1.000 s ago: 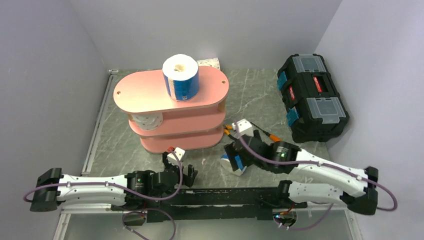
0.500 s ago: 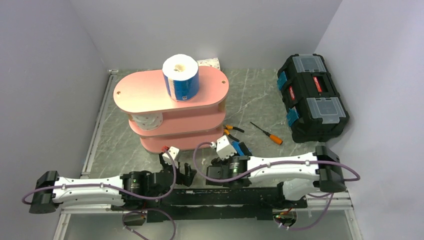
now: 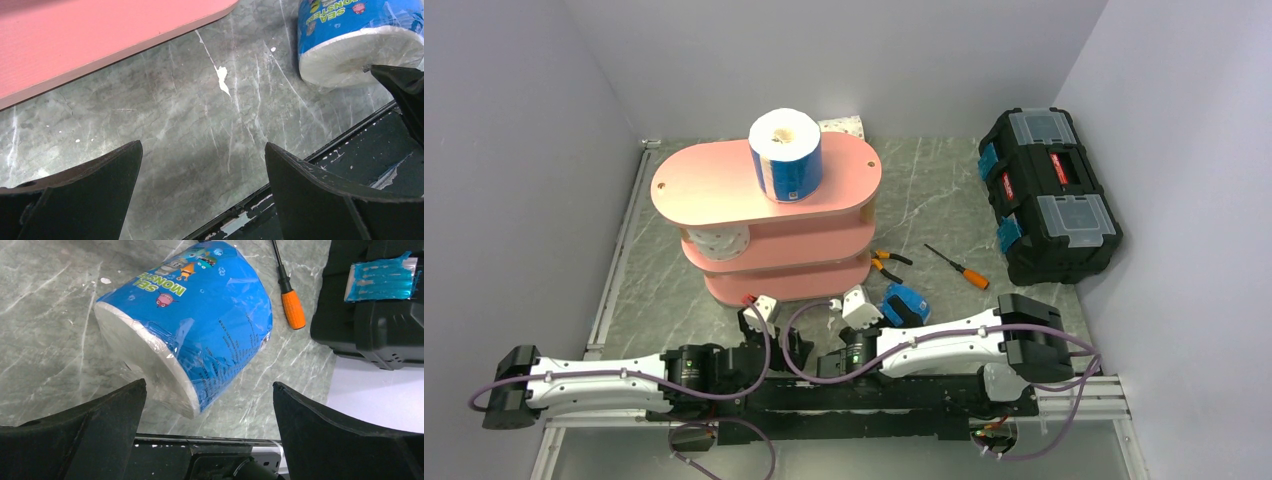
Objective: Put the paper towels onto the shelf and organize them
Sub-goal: Adjust the paper towel at the center of the board.
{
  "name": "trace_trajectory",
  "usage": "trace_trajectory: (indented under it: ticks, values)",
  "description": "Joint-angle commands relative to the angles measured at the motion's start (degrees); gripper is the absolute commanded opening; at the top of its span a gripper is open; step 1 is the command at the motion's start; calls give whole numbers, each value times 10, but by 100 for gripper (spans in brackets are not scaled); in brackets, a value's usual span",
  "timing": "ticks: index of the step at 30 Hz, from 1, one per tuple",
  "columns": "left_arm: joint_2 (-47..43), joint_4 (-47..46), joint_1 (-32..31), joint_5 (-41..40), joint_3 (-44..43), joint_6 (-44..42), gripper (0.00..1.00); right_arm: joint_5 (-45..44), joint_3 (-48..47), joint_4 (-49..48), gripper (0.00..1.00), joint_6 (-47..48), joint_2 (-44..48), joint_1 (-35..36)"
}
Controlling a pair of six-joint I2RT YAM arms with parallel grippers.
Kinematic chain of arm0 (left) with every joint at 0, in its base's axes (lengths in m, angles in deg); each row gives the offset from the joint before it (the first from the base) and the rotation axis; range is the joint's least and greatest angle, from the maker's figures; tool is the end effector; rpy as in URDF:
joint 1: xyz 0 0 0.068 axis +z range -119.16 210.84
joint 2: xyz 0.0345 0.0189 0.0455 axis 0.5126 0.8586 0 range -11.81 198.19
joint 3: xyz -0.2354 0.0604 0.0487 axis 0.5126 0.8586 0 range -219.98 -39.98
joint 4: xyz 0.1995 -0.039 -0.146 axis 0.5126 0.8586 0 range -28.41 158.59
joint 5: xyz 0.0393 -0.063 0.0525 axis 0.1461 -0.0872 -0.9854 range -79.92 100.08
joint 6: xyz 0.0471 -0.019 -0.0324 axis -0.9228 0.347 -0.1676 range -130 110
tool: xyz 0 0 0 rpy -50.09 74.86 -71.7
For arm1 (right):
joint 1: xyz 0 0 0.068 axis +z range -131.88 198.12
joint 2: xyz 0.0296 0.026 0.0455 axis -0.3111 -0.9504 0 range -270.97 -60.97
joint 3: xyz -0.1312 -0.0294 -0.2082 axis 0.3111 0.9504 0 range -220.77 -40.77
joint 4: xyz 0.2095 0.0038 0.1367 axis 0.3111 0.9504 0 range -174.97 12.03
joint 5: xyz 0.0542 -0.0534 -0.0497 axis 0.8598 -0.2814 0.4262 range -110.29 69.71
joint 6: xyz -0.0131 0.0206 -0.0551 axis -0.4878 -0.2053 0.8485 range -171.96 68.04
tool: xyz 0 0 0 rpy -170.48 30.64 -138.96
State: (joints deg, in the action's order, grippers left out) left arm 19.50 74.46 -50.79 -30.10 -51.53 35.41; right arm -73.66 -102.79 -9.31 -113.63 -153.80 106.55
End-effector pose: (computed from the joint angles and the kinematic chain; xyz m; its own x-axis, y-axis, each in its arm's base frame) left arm 0.0499 -0.1414 0.1566 -0.5370 -0.0874 -0.8390 0.4194 0.8353 -0.3555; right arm 0.0421 0.2329 0.1870 -0.5431 -0.6407 -0.5427 -0.2629 0.7436 -0.6148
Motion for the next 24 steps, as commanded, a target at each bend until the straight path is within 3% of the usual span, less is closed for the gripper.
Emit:
trace_trajectory:
  ticks: [1,9,14,24]
  values:
    - [-9,2,-3,-6,4,16,100,-15,-23,28,99,-9,-24,0]
    - [-10,-4,-3,-6,8,17,100,6,-15,45,99,-28,-43,-23]
    - [-1,-9,-4,-8,8,20,99,15,-7,14,93,4,-22,-39]
    - [0,-13,-4,-10,13,25,99,21,-8,-29,67,59,-18,-49]
